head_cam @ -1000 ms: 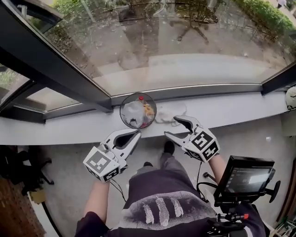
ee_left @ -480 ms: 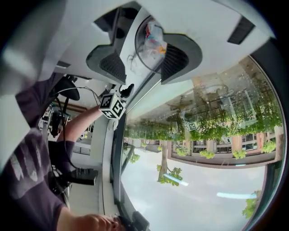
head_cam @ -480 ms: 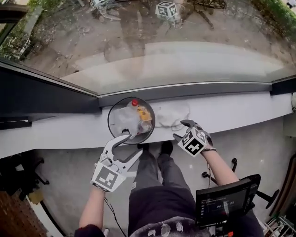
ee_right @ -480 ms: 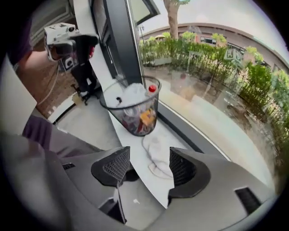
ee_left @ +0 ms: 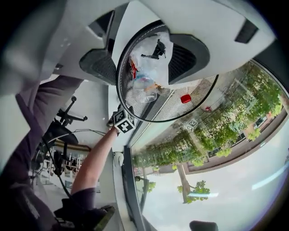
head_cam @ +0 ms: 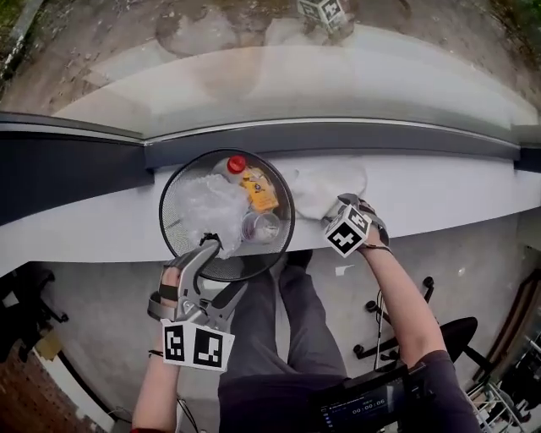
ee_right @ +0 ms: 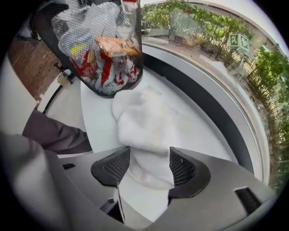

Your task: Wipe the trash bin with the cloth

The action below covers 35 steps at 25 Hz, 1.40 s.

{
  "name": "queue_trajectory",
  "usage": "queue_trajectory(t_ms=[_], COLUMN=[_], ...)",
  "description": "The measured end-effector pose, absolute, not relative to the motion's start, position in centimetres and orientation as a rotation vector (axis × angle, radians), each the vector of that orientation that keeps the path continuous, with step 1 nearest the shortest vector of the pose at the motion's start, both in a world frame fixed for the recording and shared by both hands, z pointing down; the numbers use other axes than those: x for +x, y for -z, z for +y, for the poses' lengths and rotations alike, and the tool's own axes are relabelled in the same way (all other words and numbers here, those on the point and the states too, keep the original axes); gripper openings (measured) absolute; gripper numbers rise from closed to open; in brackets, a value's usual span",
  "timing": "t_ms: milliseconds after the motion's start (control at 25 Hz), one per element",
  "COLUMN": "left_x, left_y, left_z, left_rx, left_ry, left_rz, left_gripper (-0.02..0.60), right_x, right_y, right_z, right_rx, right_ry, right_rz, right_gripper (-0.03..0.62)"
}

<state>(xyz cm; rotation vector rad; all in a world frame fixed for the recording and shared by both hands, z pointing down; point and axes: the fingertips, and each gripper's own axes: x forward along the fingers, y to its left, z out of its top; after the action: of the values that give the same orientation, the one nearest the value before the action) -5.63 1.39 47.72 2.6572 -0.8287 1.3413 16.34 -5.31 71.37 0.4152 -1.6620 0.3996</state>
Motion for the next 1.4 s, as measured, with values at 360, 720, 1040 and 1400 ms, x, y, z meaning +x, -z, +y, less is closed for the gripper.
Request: queue_trajectory(t_ms=[360, 720, 1040, 1400], left_x=[-5.2, -10.0, -15.8, -15.9], left_y=[-47.1, -39.0, -42.2, -46.3], left_z=[1.4, -3.2, -6.9, -7.3], left_rx=[2.701, 2.686, 2.352, 2.236], left_ry=[-1.270, -0.874, -0.699, -0.578], left_rz=[-0.860, -1.194, -1.316, -1.340], left_gripper=[0.357, 0.357, 0.357, 0.356], right_x=[17.2, 12.1, 6.4, 5.0], right_y=[-73.2, -59.0, -50.1, -52.1], right_z=[-6.1, -8.7, -12.1, -8.2], right_rx=[0.489, 0.619, 0.492, 0.316], right_ry=[-0.423, -0.577, -0.414, -0.286], right_rz=[-1.646, -2.053, -2.351, -2.280], right_gripper=[0.102, 0.074, 0.074, 0.075])
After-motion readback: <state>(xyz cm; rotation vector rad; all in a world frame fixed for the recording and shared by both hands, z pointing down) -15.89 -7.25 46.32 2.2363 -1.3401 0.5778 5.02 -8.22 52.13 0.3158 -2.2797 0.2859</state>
